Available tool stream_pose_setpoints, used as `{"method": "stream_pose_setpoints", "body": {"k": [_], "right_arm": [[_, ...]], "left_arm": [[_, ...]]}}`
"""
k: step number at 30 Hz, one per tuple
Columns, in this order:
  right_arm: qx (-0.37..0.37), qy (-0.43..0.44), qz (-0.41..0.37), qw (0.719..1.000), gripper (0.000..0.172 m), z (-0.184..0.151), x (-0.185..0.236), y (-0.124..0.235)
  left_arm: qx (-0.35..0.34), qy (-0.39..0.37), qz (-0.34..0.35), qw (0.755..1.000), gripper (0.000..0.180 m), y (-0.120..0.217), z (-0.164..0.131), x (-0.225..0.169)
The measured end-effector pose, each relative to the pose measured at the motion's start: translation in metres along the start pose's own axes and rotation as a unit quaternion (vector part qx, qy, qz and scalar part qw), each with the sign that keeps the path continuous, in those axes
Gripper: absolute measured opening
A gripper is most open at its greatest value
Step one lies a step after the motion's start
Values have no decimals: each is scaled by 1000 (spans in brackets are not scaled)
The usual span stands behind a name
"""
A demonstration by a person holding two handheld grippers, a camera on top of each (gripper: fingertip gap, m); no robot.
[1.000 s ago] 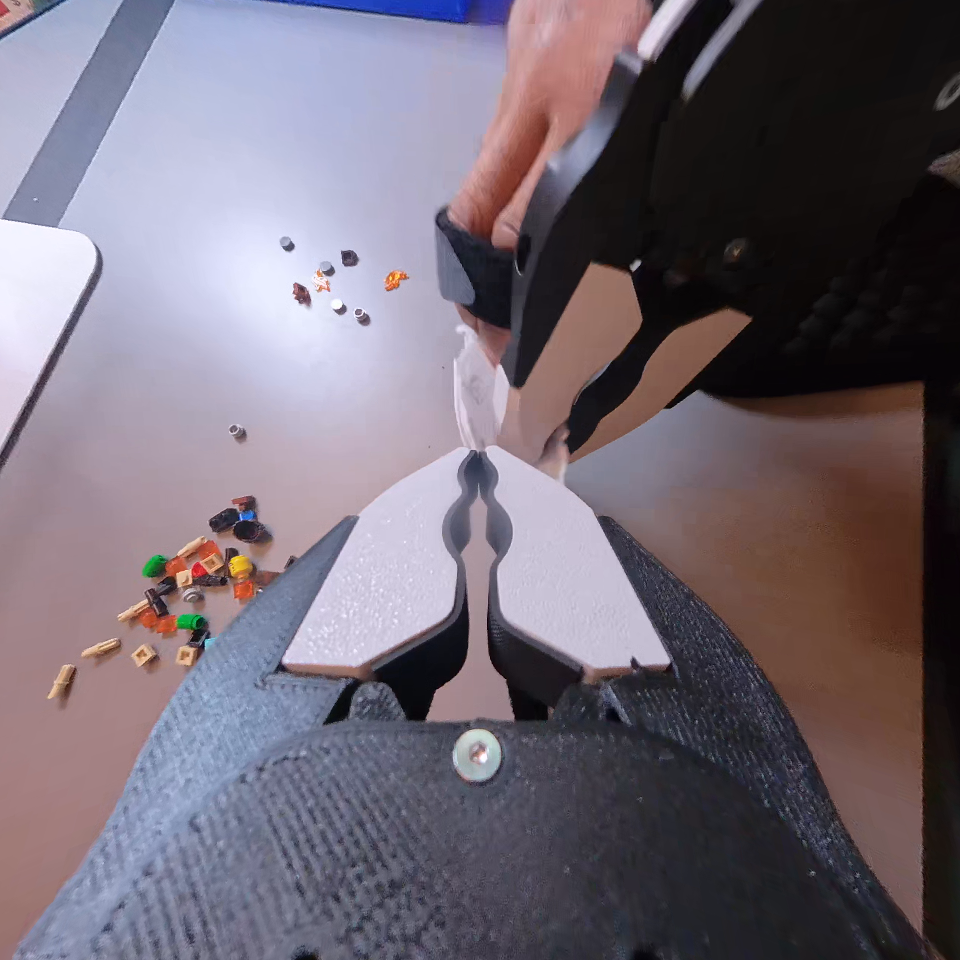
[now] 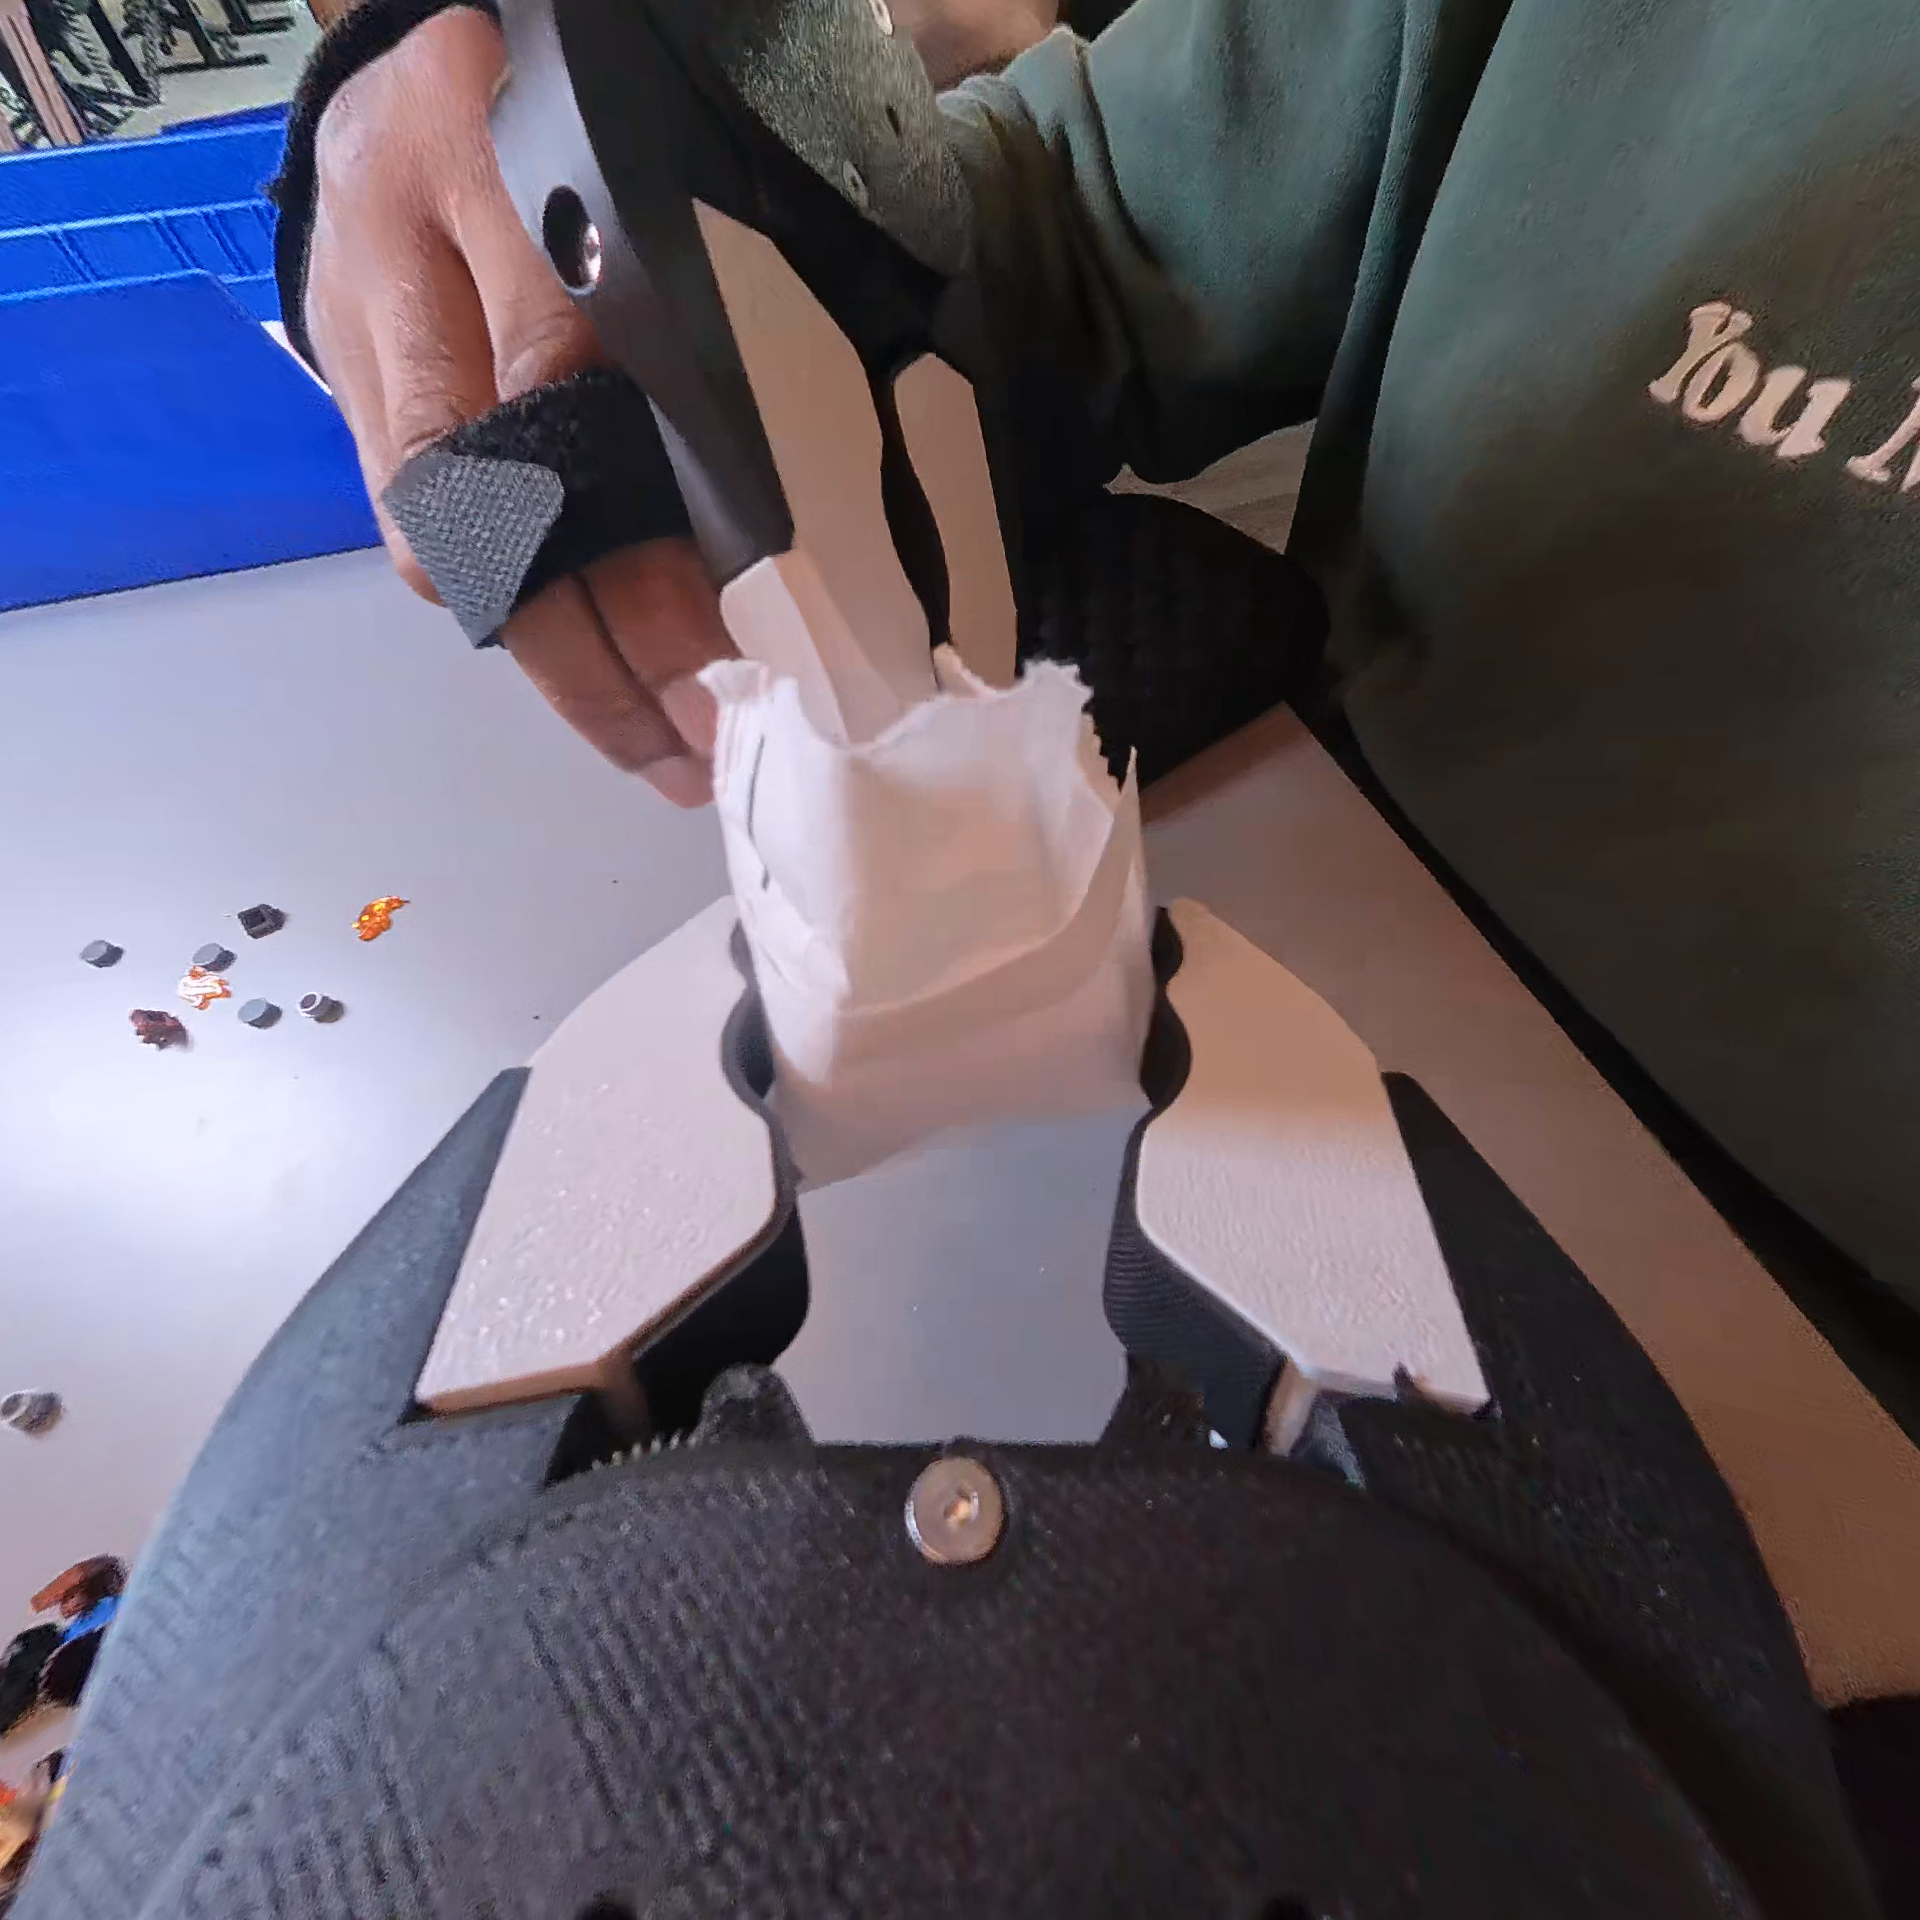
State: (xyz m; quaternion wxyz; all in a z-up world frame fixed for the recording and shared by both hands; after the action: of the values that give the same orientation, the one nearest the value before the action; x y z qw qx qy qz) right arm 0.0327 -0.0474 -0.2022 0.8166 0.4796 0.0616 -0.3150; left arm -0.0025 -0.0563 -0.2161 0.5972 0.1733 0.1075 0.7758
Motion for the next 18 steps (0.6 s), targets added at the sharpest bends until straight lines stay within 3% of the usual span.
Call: {"method": "stream_pose_setpoints", "body": {"k": [2, 5, 11, 18], "right_arm": [[9, -15, 17, 1000, 0, -2, 3, 1], [31, -43, 44, 998, 0, -9, 8, 1], [62, -61, 27, 996, 0, -20, 4, -1], [82, -48, 20, 995, 0, -26, 4, -3]], "left_arm": [[4, -15, 9, 1000, 63, 0, -1, 0], [28, -47, 38, 998, 66, -6, -5, 2], [51, -90, 85, 991, 52, -5, -13, 11], [71, -98, 109, 987, 66, -8, -21, 15]]}}
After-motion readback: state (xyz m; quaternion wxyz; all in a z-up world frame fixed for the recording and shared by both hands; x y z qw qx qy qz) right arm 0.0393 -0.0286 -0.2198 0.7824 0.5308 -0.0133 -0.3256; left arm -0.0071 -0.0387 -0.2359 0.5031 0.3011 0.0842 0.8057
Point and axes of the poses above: each gripper's, where its closed fingertips meet, y back along the fingers, z out of its top, x = y × z across the jaws, the point moved 3 cm from there along y, back along the fingers, and after that the axes turned 15 degrees about z, right-handed, at the moved point
